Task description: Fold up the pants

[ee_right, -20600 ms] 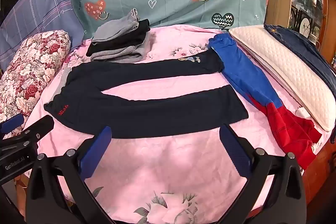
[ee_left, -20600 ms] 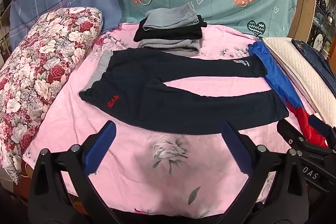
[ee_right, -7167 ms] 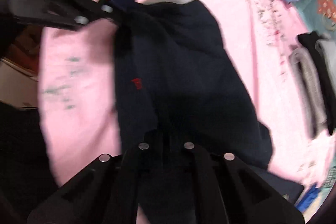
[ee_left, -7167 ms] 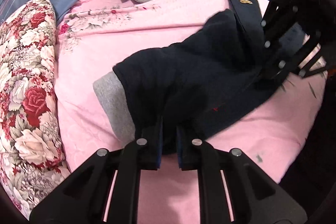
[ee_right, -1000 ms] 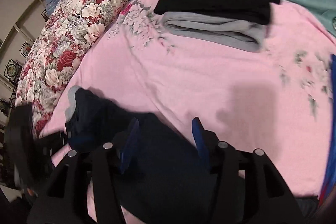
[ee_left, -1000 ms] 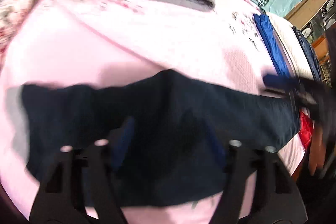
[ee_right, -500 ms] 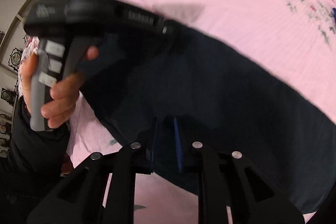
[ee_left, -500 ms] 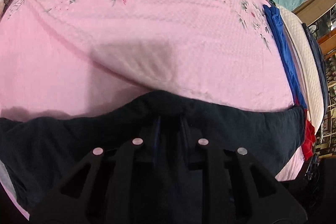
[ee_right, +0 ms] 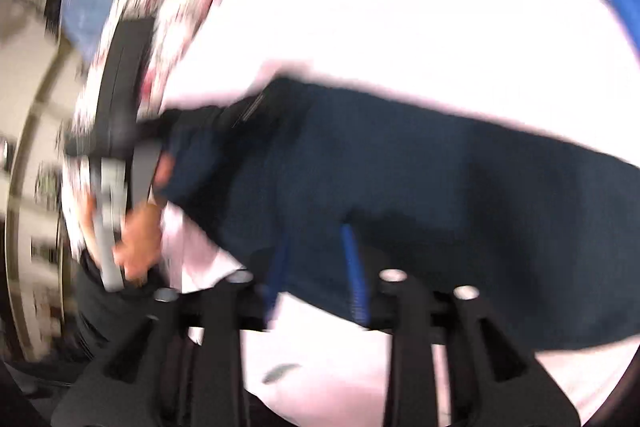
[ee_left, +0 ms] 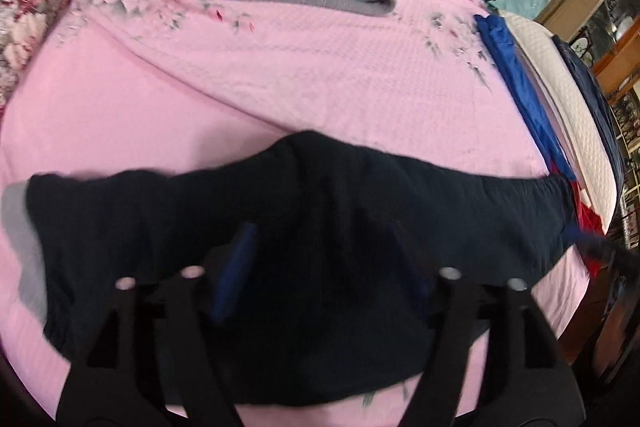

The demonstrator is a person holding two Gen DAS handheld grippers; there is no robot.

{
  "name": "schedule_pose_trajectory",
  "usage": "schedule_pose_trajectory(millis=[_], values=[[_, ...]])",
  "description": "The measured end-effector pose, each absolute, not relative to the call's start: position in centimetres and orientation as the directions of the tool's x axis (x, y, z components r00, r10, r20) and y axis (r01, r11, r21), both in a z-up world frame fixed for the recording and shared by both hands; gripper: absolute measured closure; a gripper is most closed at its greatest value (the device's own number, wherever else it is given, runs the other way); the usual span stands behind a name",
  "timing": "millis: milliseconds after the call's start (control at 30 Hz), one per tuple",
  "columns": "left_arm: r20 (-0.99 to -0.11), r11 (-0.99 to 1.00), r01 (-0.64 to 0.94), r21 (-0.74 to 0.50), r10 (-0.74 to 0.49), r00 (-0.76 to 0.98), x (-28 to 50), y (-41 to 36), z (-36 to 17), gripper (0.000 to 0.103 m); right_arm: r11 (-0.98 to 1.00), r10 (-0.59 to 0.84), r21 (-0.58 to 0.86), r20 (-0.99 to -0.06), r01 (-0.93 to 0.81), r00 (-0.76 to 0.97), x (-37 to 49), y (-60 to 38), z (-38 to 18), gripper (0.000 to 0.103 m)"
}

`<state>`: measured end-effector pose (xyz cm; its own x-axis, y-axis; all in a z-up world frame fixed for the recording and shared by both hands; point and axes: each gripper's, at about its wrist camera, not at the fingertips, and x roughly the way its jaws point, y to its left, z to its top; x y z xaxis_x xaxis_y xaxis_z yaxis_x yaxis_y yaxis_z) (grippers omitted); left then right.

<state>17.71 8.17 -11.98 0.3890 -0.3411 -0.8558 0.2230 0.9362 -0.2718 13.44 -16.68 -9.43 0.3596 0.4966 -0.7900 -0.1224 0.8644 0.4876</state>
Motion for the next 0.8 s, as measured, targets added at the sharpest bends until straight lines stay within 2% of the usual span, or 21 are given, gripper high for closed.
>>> schedule_pose_trajectory(millis=[167,233,333,433,600,800], values=[[-0.865,0.951,0.175,-0.256,-0.306,0.397,14.1,11.2,-12.8,0.029,0.828,0.360,0.520,-0.778,0.207,0.515,8.9,-30.5,-8.1,0.037],[-0.886,0.964,0.142,-0.227,-0.265,0.381,13.7,12.4,-14.0,0.029,0.790,0.289,0.512,-0.796,0.337,0.533,6.7,-35.1,-9.0,0.036],[-0.887,0.957,0.109,-0.270,-0.291,0.357,13.7,13.7,-15.1,0.029,0.699,0.283,0.549,-0.801,0.458,0.528,5.1,-39.5,-11.1,0.036],[-0.895,0.961,0.103,-0.255,-0.275,0.351,13.7,13.6,-15.0,0.029,0.644,0.323,0.587,-0.790,0.490,0.521,4.4,-41.4,-13.1,0.036],[-0.908,0.975,0.106,-0.194,-0.219,0.356,13.4,12.6,-15.1,0.029,0.647,0.331,0.570,-0.808,0.507,0.487,4.6,-42.6,-15.6,0.036],[-0.918,0.981,0.092,-0.171,-0.193,0.346,13.6,12.1,-15.0,0.029,0.614,0.348,0.637,-0.749,0.467,0.564,5.5,-43.8,-16.5,0.033]])
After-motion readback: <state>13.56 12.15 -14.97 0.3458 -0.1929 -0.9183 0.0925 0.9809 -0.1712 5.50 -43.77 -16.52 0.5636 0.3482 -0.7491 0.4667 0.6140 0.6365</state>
